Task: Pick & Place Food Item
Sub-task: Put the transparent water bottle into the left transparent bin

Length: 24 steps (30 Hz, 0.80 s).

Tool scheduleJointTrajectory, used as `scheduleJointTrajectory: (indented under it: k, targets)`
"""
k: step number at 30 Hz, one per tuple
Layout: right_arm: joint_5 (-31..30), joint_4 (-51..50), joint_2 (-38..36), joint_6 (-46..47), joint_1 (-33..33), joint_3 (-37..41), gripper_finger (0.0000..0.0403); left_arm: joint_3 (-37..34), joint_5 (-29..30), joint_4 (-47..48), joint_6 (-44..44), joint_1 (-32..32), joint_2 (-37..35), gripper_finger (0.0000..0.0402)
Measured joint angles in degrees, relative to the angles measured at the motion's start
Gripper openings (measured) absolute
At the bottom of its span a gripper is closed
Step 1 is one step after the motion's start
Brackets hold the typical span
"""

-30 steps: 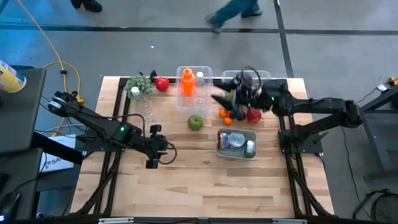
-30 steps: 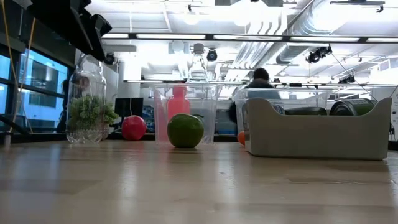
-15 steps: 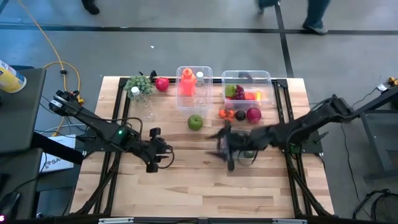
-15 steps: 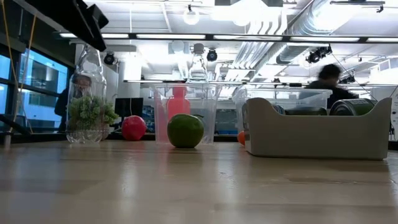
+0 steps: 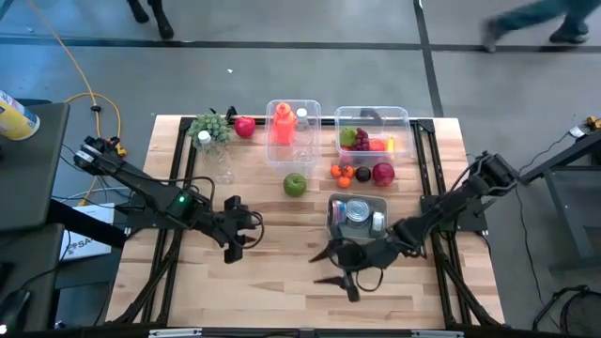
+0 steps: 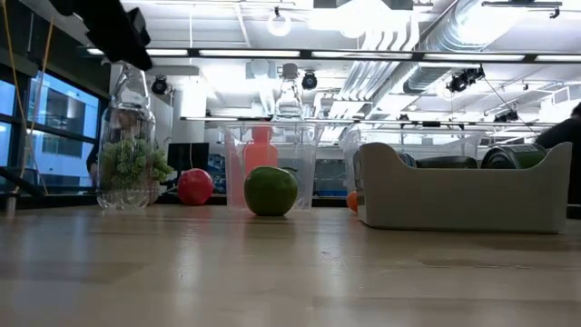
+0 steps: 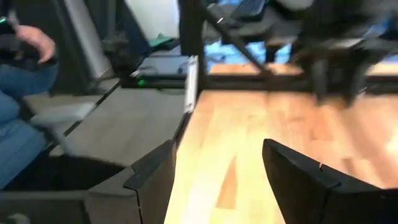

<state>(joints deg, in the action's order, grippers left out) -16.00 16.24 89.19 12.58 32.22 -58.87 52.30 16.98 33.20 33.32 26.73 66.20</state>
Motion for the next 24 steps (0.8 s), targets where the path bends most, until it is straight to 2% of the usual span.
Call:
scheduleJointTrajectory:
  k: [3,7,11,15,18,22,24]
  targets:
    - [1.1,-0.8,0.1,0.8,1.5,0.0,0.0227,0.0,2.1,0.4,-0.6,-1.0,0.3,0.0155]
    - [1.0,-2.5,0.1,-4.5,3.1,0.0,0.0227,0.0,2.6,0.5,-0.5,-2.4,0.3,0.0155]
    - [1.0,-6.8,0.1,-4.4,3.6,0.0,0.0227,0.0,3.7,0.2,1.5,-2.2,0.6,0.0155]
    - [0.9,-9.0,0.1,-3.9,3.0,0.0,0.0227,0.0,3.5,-7.8,1.3,-2.2,-0.3,0.0155]
    - [0.9,-9.5,0.1,-6.6,2.3,0.0,0.0227,0.1,3.6,-12.6,-2.9,-2.7,-0.9,0.0155]
    - [0.9,-9.4,0.1,-11.3,0.9,0.0,0.0227,0.1,3.6,-13.4,-6.8,-3.6,-0.7,0.0155]
    - [-1.0,-9.2,0.1,-13.9,-0.2,0.0,0.0227,0.1,3.6,-13.4,-7.0,-4.2,-0.4,0.0155]
